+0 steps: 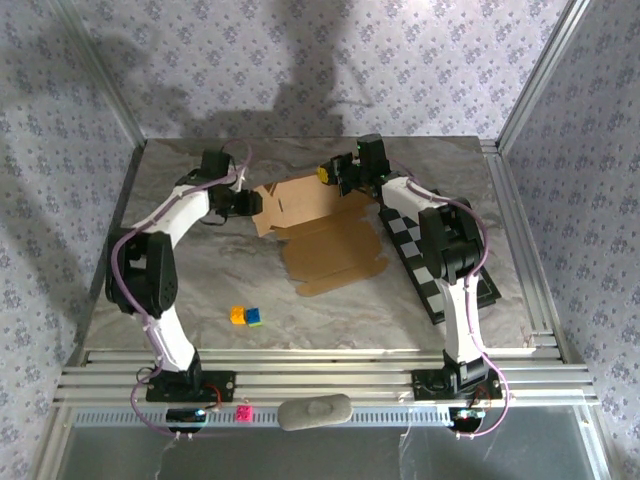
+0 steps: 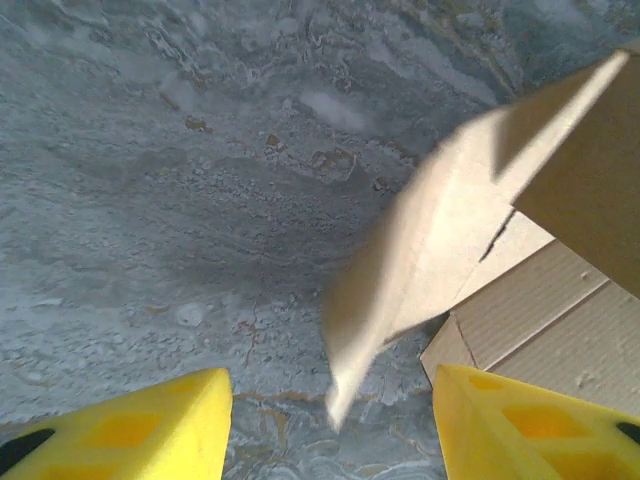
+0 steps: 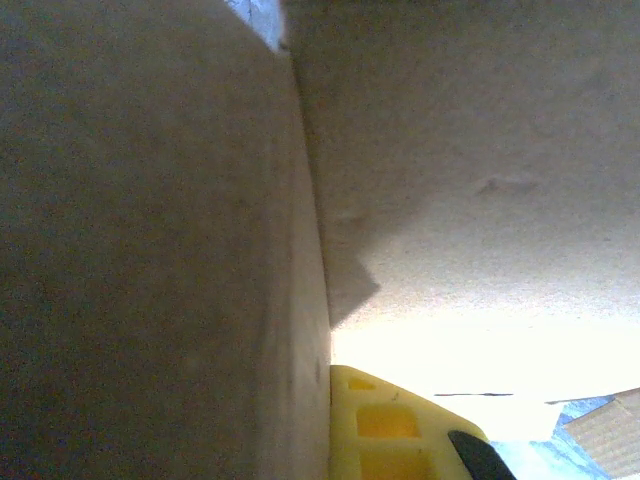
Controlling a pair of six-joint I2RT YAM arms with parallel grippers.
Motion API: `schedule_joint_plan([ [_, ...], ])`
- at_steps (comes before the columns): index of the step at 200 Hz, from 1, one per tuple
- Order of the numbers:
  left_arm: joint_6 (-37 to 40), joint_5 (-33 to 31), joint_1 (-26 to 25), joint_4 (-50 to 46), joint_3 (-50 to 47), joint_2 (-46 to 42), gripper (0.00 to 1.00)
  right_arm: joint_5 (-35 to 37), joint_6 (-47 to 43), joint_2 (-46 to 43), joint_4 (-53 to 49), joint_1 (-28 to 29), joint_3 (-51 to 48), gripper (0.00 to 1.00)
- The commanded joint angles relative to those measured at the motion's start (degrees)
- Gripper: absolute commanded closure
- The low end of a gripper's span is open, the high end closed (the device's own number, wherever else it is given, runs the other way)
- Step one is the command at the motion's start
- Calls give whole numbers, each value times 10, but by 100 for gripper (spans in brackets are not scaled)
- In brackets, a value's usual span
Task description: Fold the paper box
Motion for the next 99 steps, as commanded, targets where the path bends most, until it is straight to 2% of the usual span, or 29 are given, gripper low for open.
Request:
schedule_joint_plan([
  [1,23,10,9,24,-16,-52,44,-2,-2,3,-8,-3,8,100],
  [29,21,130,40,42,-29,-8,45,-5,-2,8,-12,-2,17,100],
  [40,21,157,40,53,-25,8,46,-6,-3,9,-15,-2,20,100],
  [99,7,157,32,67,37,76,46,-8,-3,13,-20,-1,28,100],
])
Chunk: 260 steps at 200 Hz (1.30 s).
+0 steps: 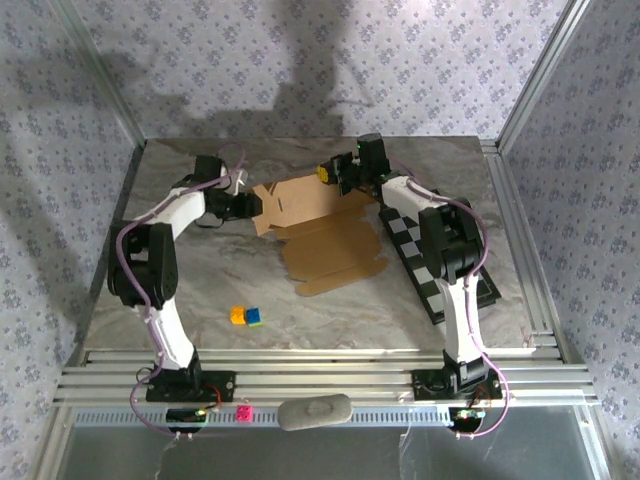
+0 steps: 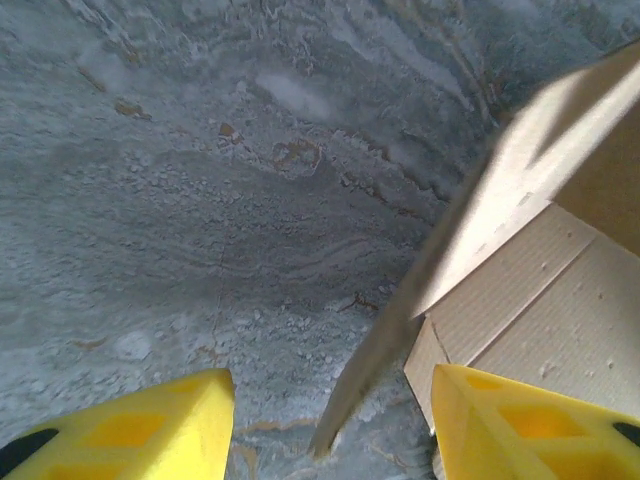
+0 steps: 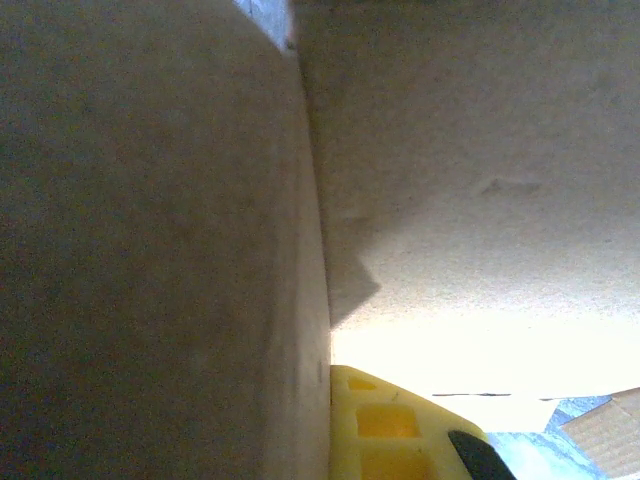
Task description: Fold the paper box
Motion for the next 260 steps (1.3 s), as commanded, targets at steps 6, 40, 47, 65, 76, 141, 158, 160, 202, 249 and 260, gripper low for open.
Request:
schedule_joint_plan([
  [6,2,29,-7,17,49,21,47,-7,-4,10,-16,-1,21,100],
  [40,-3,19,-11,17,56,36,59,-6,-3,12,-18,-2,25,100],
  [47,-6,18,-12,20,54,36,63,-6,-3,13,-18,-2,26,100],
  [65,-14,17,-14,27,53,37,66,-5,-3,16,-20,-2,29,100],
  [76,-15,14,-17,28,52,38,67,-5,-1,17,-20,-1,32,100],
  [141,-42,-33,-36,25,56,36,85,-1,0,22,-23,0,40,100],
  [158,-63,-83,-42,13,56,32,94,1,0,21,-22,0,40,100],
  [160,-65,-87,-42,13,55,32,95,2,0,21,-21,0,39,100],
  [202,-160,-268,-87,-6,42,0,100,27,7,6,16,6,16,100],
  [249,-298,-445,-145,-103,90,1,100,61,27,-13,130,15,-58,100],
  [260,-323,-447,-147,-108,97,2,100,63,34,-14,158,16,-72,100],
])
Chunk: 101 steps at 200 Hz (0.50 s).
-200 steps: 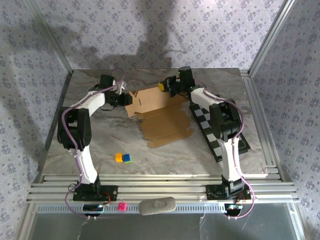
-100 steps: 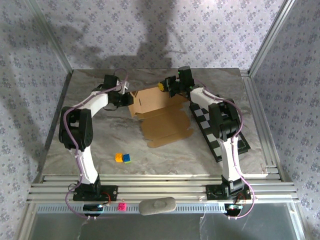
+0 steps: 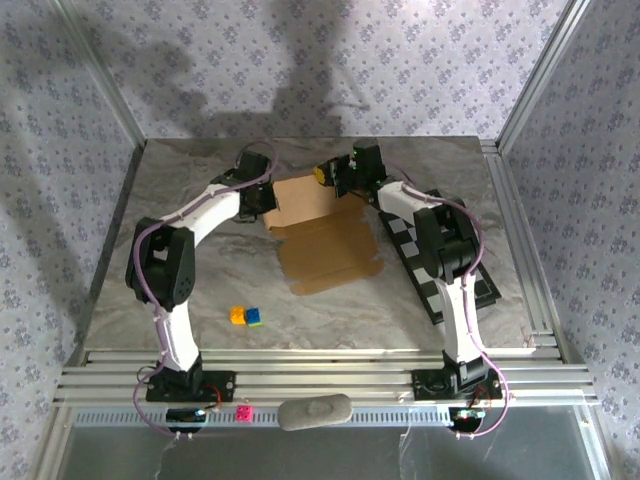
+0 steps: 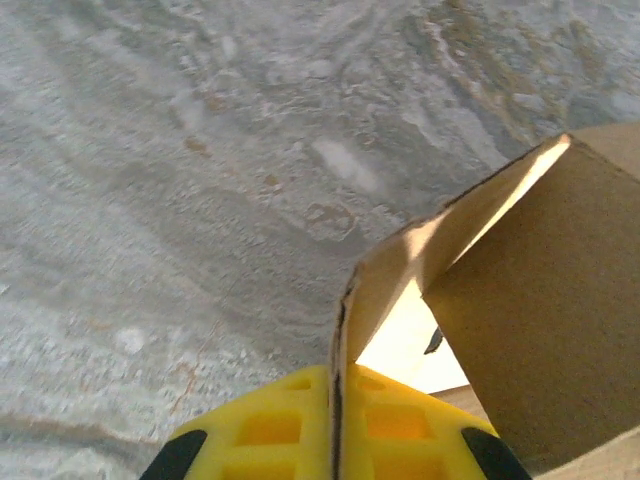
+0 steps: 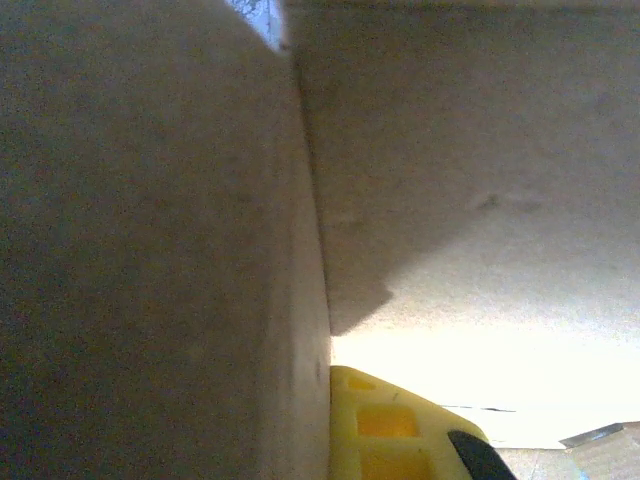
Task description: Fold the paper box
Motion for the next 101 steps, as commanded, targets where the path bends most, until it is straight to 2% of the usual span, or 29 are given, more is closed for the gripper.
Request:
schedule_joint_plan([
  [1,-98,-108,-2,-67,32,-5,100,30,22,-20,73,3,-34,100],
  [29,-131,-95,-5,-83,66,5,98,29,24,-18,105,4,-46,100],
  [42,-132,-79,-6,-89,81,5,87,27,24,-18,110,4,-49,100],
  [55,-127,-61,-6,-84,80,-13,70,19,17,-18,104,0,-46,100],
  [77,-79,-24,-4,-28,32,-96,48,-6,-2,-13,98,-10,-43,100],
  [81,-69,-15,-3,-13,14,-116,39,-12,-4,-11,99,-12,-43,100],
  [93,-35,49,16,40,-40,-177,30,-34,-10,-4,109,-18,-39,100],
  [101,-22,68,30,52,-68,-216,29,-47,-15,1,118,-20,-36,100],
])
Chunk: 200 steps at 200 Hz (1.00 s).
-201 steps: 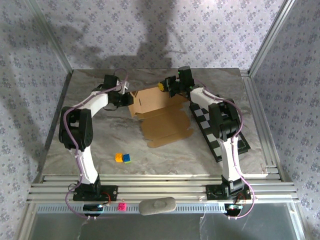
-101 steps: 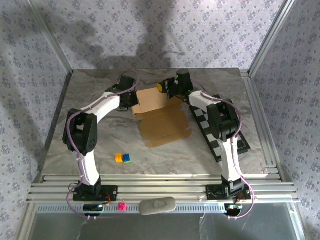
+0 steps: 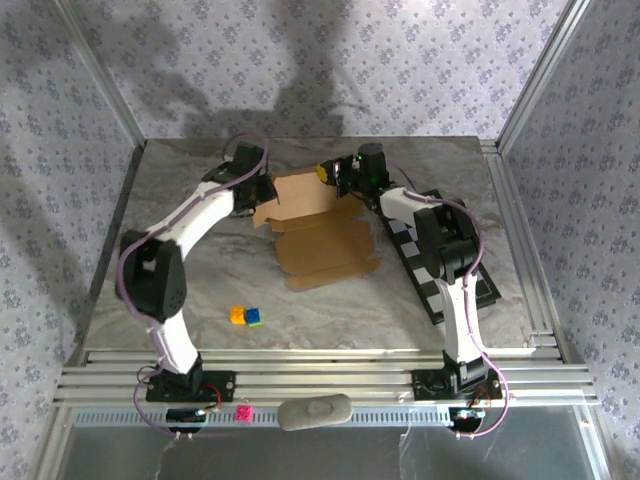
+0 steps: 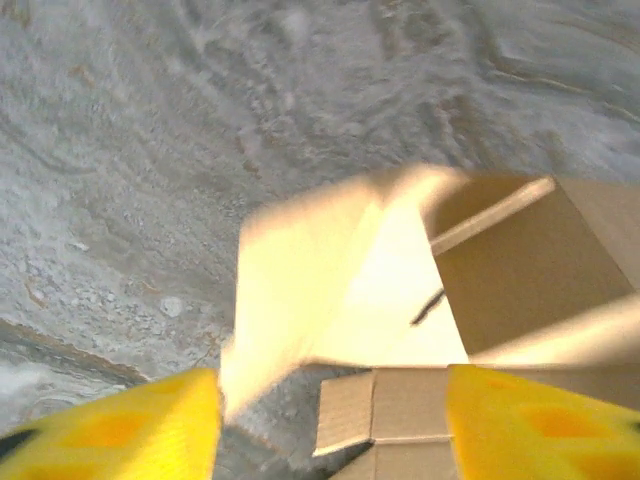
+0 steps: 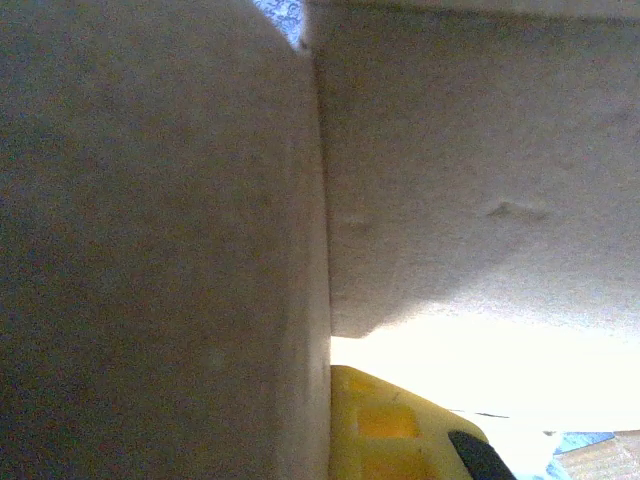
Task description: Fold the paper box
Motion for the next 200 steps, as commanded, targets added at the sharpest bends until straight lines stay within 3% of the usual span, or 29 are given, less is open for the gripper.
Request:
schedule_joint_plan([
  [1,57,79,30,73,-59,-133,29,-45,-24,4,24,-10,2,100],
  [21,85,118,93,74,-111,-195,30,-67,-41,8,46,-14,6,100],
  [33,78,150,151,63,-129,-194,39,-81,-46,12,71,-14,8,100],
  [45,69,183,197,65,-144,-178,41,-96,-46,19,98,-15,11,100],
  [70,84,205,224,85,-144,-115,53,-133,-55,33,130,-15,17,100],
  [93,94,244,225,117,-132,-46,65,-167,-79,41,131,-14,17,100],
  [126,138,322,213,189,-133,15,70,-191,-106,45,130,-17,-4,100],
  [159,219,345,162,202,-138,24,71,-199,-105,49,143,-21,-6,100],
  [200,246,359,115,198,-142,40,70,-193,-91,60,154,-22,10,100],
])
